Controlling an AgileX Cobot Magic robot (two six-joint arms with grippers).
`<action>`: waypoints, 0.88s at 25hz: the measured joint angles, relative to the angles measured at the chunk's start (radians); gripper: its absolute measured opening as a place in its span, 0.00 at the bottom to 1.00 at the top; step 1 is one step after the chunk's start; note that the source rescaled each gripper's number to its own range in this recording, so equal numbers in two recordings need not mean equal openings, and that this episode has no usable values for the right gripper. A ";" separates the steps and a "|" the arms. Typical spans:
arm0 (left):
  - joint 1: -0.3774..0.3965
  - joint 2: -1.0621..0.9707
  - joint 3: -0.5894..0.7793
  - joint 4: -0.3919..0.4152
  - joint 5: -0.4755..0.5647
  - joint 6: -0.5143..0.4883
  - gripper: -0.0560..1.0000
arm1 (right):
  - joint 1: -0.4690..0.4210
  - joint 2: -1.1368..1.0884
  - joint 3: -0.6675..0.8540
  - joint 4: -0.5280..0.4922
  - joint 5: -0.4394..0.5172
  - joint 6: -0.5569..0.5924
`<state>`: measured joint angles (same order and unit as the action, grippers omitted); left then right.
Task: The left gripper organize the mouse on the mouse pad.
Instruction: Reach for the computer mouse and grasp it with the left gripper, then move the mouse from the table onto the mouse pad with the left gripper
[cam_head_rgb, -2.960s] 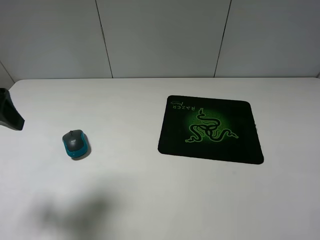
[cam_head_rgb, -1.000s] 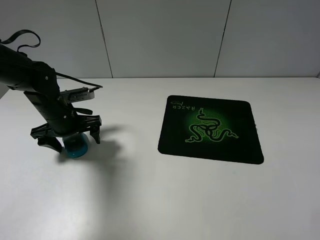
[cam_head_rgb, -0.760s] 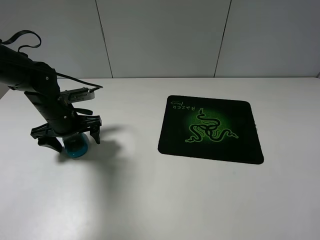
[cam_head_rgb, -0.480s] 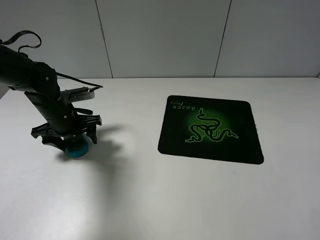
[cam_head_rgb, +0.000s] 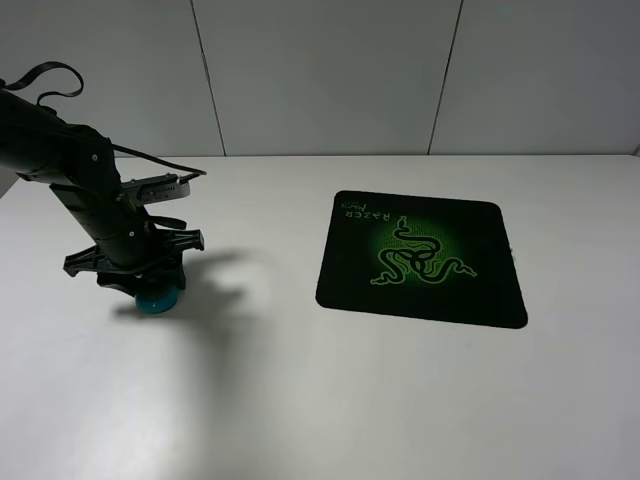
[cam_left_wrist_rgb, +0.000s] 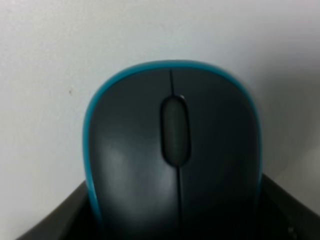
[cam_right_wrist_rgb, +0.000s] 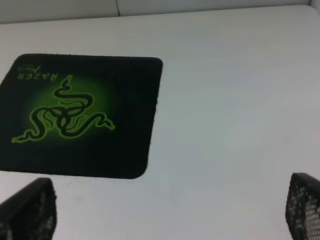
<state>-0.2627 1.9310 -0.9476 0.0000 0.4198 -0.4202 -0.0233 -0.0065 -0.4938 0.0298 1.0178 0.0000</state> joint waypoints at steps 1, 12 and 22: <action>0.000 0.000 0.000 0.000 0.000 0.000 0.05 | 0.000 0.000 0.000 0.000 0.000 0.000; 0.000 -0.052 0.000 0.000 0.066 -0.010 0.05 | 0.000 0.000 0.000 0.001 0.000 0.000; 0.000 -0.218 0.000 0.000 0.245 0.002 0.05 | 0.000 0.000 0.000 0.001 0.000 0.000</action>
<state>-0.2627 1.7132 -0.9476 0.0000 0.6649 -0.4187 -0.0233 -0.0065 -0.4938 0.0306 1.0178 0.0000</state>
